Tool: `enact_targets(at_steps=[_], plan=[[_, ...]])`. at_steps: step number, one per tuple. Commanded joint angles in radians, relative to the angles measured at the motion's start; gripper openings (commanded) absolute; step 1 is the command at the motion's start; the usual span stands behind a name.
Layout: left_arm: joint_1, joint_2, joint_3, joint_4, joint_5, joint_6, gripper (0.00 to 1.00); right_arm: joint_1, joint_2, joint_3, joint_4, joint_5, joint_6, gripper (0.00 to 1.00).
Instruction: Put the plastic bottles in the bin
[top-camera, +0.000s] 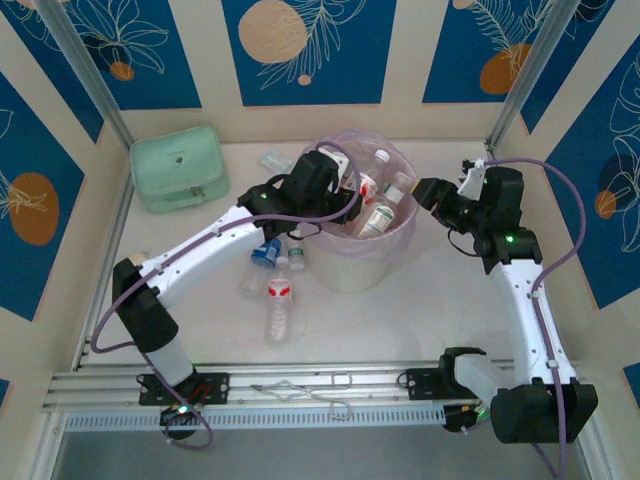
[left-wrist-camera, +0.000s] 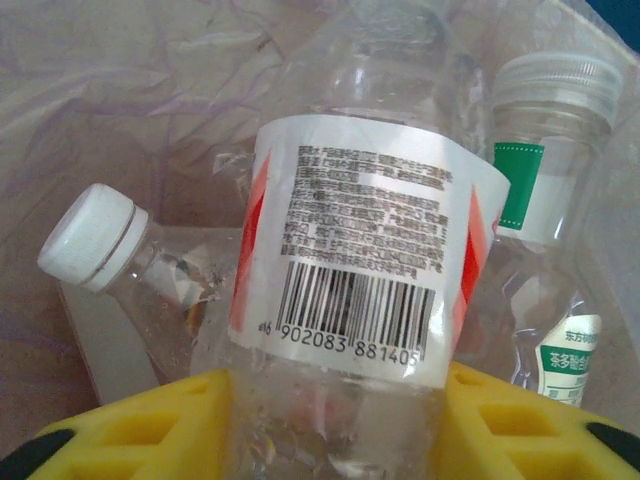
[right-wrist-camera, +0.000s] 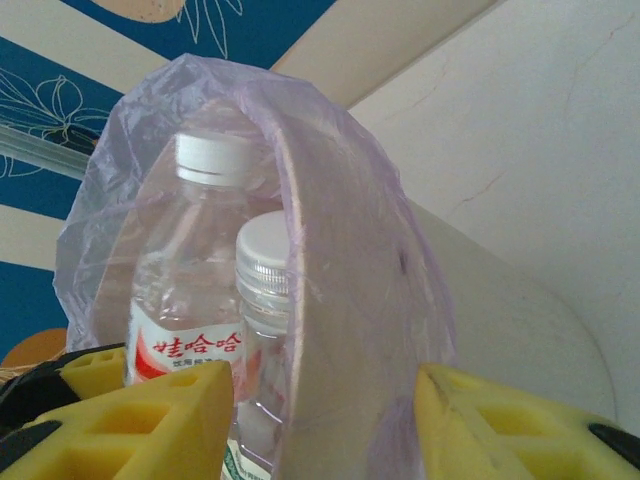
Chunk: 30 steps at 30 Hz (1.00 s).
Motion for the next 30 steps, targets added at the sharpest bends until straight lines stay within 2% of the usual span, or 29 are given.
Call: enact_targets(at_steps=[1, 5, 8, 10, 13, 19, 23, 25, 26, 28, 30], plan=[[-0.025, 0.040, -0.036, -0.128, 0.066, 0.011, 0.58, 0.004, -0.031, -0.010, 0.015, 0.016, 0.019, 0.54], [-0.023, 0.004, 0.003, -0.133, 0.003, 0.041, 0.66, -0.005, -0.047, -0.008, 0.001, 0.028, 0.013, 0.57], [-0.024, 0.011, 0.096, -0.169, -0.005, 0.083, 0.68, -0.013, -0.063, -0.014, 0.002, 0.029, 0.020, 0.66], [-0.024, 0.028, 0.155, -0.202, -0.008, 0.100, 0.69, -0.017, -0.069, -0.022, 0.011, 0.031, 0.030, 0.75], [-0.024, 0.036, 0.174, -0.205, -0.014, 0.108, 0.66, -0.016, -0.074, -0.028, 0.016, 0.024, 0.035, 0.81], [-0.023, 0.032, 0.117, -0.151, 0.014, 0.090, 0.65, -0.018, -0.080, -0.016, 0.007, 0.029, 0.029, 0.83], [-0.026, 0.049, 0.133, -0.135, 0.075, 0.092, 0.64, -0.018, -0.077, -0.022, 0.016, 0.025, 0.039, 0.84], [-0.026, 0.062, 0.161, -0.158, 0.106, 0.099, 0.65, -0.018, -0.077, -0.031, 0.028, 0.026, 0.047, 0.88], [-0.028, 0.064, 0.171, -0.168, 0.112, 0.105, 0.67, -0.018, -0.075, -0.033, 0.033, 0.023, 0.049, 0.88], [-0.033, 0.056, 0.181, -0.183, 0.089, 0.125, 0.77, -0.018, -0.070, -0.027, 0.029, 0.020, 0.044, 0.89], [-0.033, 0.038, 0.183, -0.186, 0.059, 0.151, 0.81, -0.018, -0.069, -0.022, 0.027, 0.018, 0.039, 0.89]])
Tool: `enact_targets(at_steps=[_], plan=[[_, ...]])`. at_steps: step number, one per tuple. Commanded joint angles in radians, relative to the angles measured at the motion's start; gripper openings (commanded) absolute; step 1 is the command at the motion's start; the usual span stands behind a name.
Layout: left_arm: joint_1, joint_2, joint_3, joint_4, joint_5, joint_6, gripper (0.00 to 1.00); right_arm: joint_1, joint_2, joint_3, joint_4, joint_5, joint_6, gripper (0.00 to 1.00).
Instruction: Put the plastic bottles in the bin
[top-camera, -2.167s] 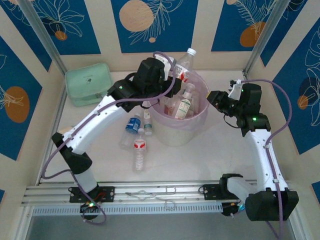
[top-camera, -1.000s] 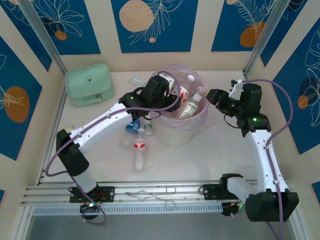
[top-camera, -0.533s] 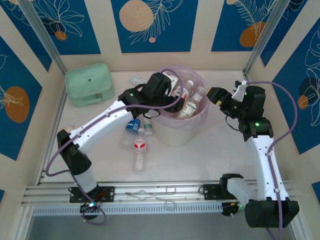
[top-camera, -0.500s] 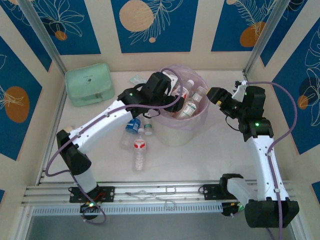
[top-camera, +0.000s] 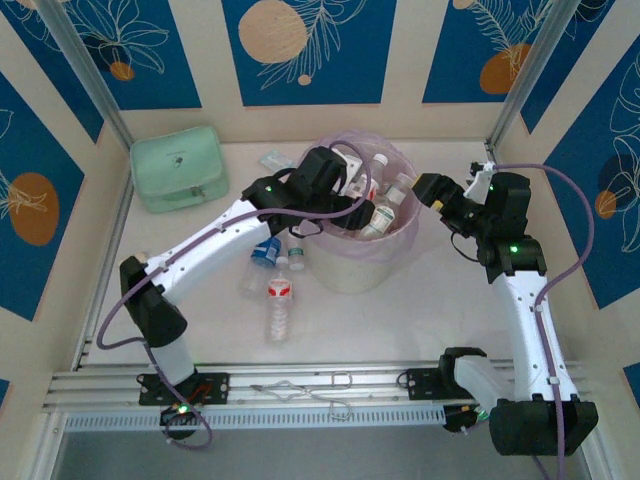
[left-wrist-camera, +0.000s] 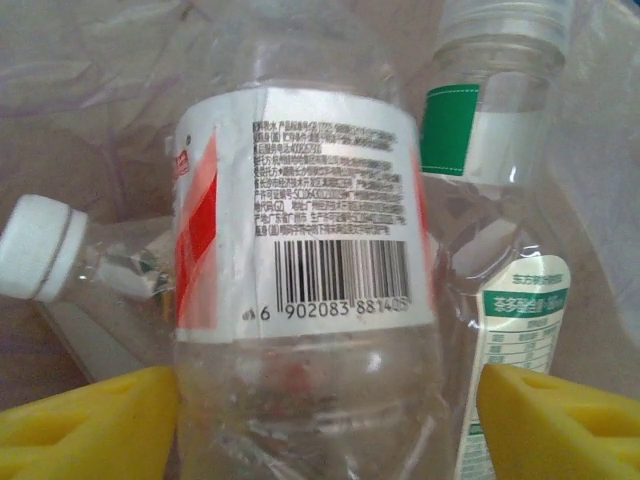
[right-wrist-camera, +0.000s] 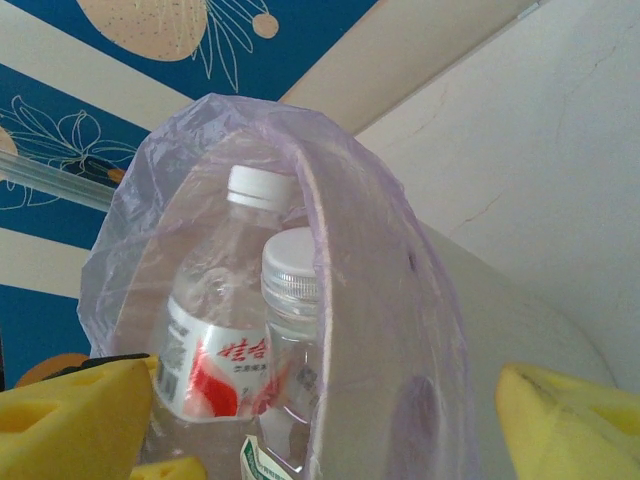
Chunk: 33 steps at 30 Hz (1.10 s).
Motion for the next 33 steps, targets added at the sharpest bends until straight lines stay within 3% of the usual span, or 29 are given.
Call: enact_targets(at_steps=[1, 4, 7, 12, 20, 30, 33], plan=[[-0.013, -0.024, 0.040, -0.012, 0.001, 0.050, 0.83, -0.004, -0.008, 0.000, 0.009, -0.006, -0.003, 0.89], [-0.002, -0.049, 0.035, 0.045, 0.077, 0.049, 0.88, -0.004, -0.008, -0.001, 0.013, -0.003, 0.000, 0.90], [0.002, -0.047, 0.051, 0.077, 0.109, 0.042, 0.85, -0.003, 0.001, -0.009, 0.027, -0.012, 0.009, 0.90], [0.002, -0.020, 0.041, 0.080, 0.021, 0.052, 0.66, -0.005, 0.002, 0.000, 0.018, -0.009, 0.002, 0.89], [0.000, 0.050, 0.029, 0.074, 0.055, 0.037, 0.47, -0.012, -0.005, -0.004, 0.009, -0.011, -0.002, 0.89], [-0.013, 0.072, -0.106, 0.111, 0.057, 0.007, 0.44, -0.016, 0.008, -0.001, 0.003, -0.012, -0.017, 0.88], [-0.013, 0.060, -0.109, 0.111, 0.067, 0.004, 0.48, -0.016, 0.016, 0.000, 0.010, -0.023, -0.018, 0.91]])
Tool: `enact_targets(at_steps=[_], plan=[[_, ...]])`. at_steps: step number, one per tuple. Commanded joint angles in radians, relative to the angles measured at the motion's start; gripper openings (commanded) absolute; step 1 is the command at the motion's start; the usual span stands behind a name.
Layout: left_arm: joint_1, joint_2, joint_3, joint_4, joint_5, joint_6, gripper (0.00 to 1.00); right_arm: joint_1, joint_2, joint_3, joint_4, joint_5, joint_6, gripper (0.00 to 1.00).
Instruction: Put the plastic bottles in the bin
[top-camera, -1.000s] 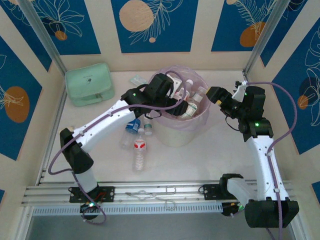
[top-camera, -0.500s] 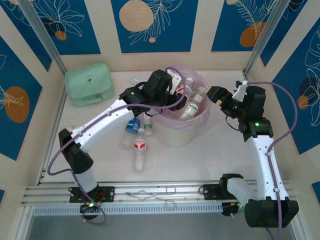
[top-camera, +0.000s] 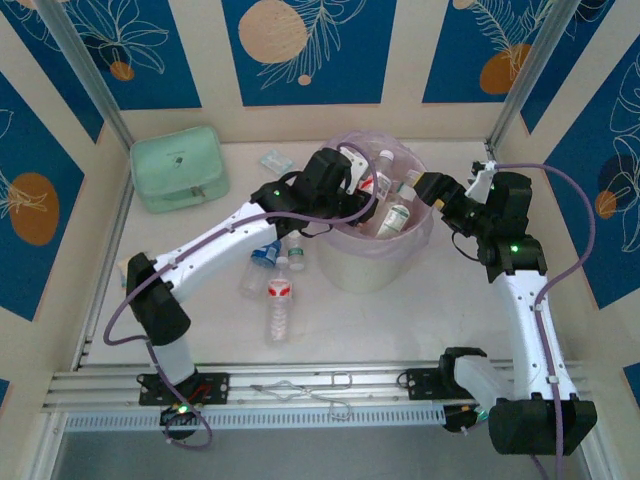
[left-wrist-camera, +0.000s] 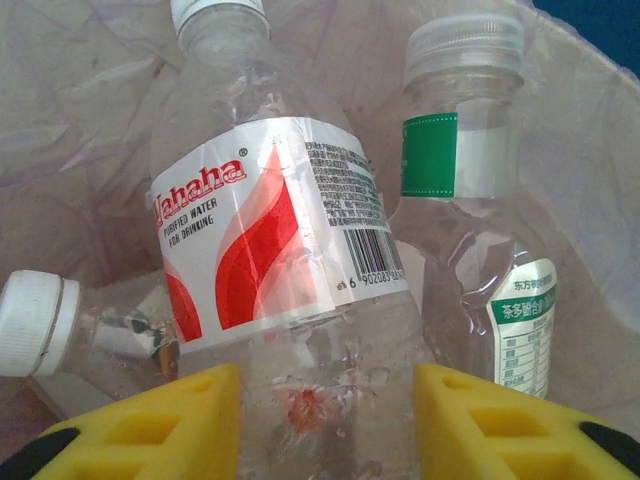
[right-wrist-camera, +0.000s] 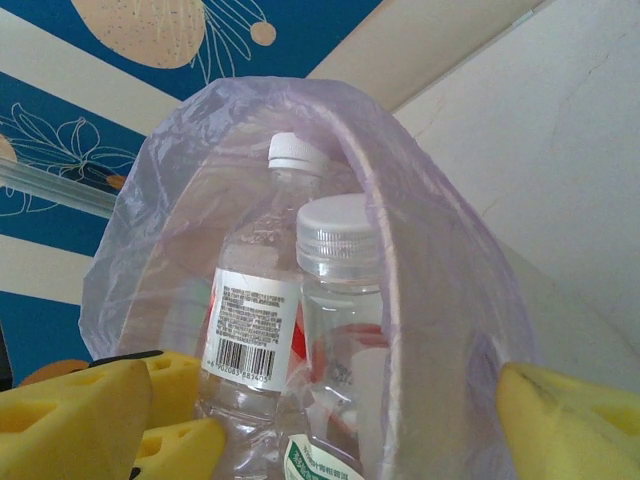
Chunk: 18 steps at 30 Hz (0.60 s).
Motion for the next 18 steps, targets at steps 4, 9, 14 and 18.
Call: enact_targets(at_steps=[4, 9, 14, 18], plan=[[-0.008, -0.021, -0.031, -0.077, -0.027, 0.020, 0.68, -0.004, 0.012, 0.006, -0.006, -0.010, -0.027, 0.93], [-0.008, -0.066, 0.052, -0.114, -0.057, 0.078, 0.92, -0.004, 0.013, -0.006, 0.014, -0.010, -0.015, 0.94], [-0.011, -0.179, 0.057, -0.073, -0.116, 0.128, 1.00, 0.017, 0.026, 0.006, 0.007, 0.026, -0.018, 0.94], [-0.004, -0.291, 0.038, -0.100, -0.225, 0.173, 0.99, 0.036, 0.033, 0.019, -0.009, 0.050, -0.030, 0.94]])
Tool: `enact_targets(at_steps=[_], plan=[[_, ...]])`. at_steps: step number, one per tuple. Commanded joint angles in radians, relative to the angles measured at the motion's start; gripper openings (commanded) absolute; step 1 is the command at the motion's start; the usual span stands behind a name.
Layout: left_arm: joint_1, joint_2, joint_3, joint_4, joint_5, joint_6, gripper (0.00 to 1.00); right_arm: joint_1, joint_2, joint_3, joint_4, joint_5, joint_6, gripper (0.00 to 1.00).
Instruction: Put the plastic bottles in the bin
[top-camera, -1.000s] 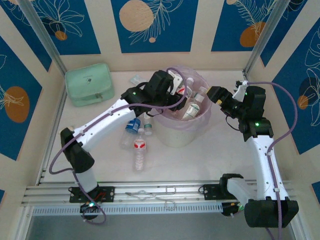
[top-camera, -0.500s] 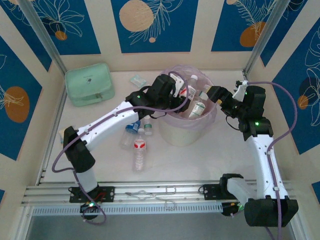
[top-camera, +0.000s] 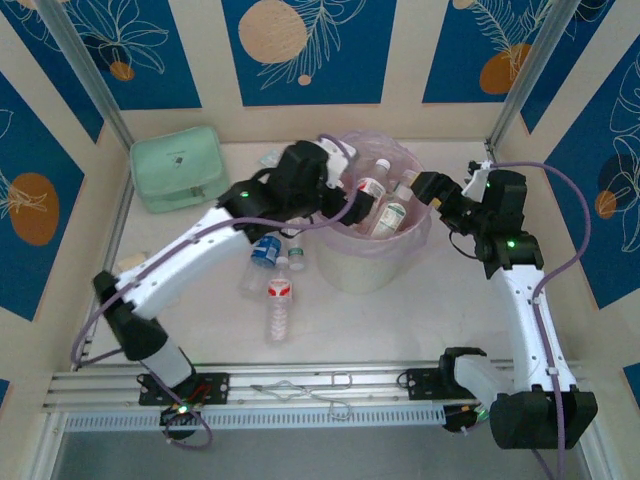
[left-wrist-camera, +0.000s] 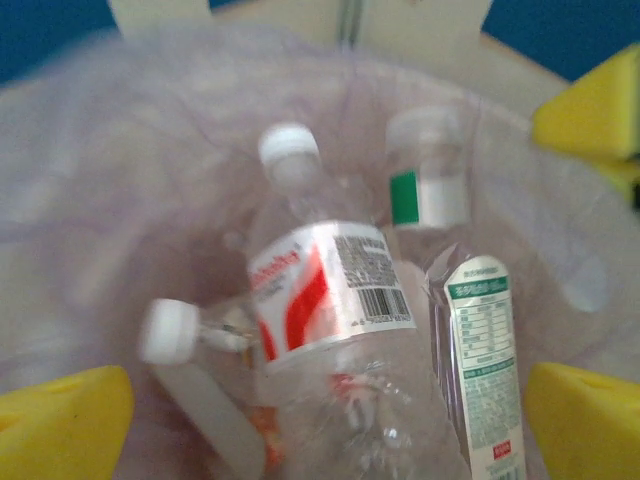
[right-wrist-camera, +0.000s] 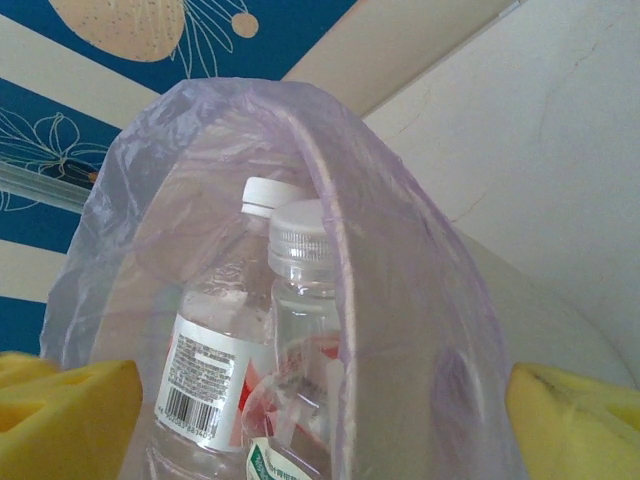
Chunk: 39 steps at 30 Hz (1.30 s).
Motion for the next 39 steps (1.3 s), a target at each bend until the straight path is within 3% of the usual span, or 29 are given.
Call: enact_targets(at_steps=[1, 6, 11, 16, 22, 31, 39], plan=[[0.013, -0.127, 0.019, -0.048, -0.128, 0.064, 0.99, 0.015, 0.000, 0.016, -0.006, 0.026, -0.018, 0.94], [0.116, -0.246, -0.108, -0.125, -0.138, 0.013, 0.99, 0.022, 0.003, 0.014, 0.003, 0.030, -0.012, 0.94], [0.295, -0.377, -0.407, -0.107, -0.050, -0.112, 0.99, 0.022, 0.011, 0.016, 0.015, 0.031, -0.011, 0.94], [0.373, -0.385, -0.622, -0.109, -0.092, -0.170, 0.98, 0.022, 0.004, 0.009, 0.015, 0.033, -0.006, 0.94], [0.394, -0.369, -0.872, 0.019, -0.014, -0.295, 0.86, 0.022, -0.005, 0.011, 0.008, 0.034, -0.008, 0.94], [0.393, -0.333, -1.102, 0.297, 0.091, -0.370, 0.81, 0.020, -0.015, -0.002, 0.031, 0.012, 0.013, 0.94], [0.394, -0.261, -1.110, 0.303, 0.023, -0.363, 0.71, 0.017, -0.050, -0.009, 0.015, 0.027, 0.014, 0.94]])
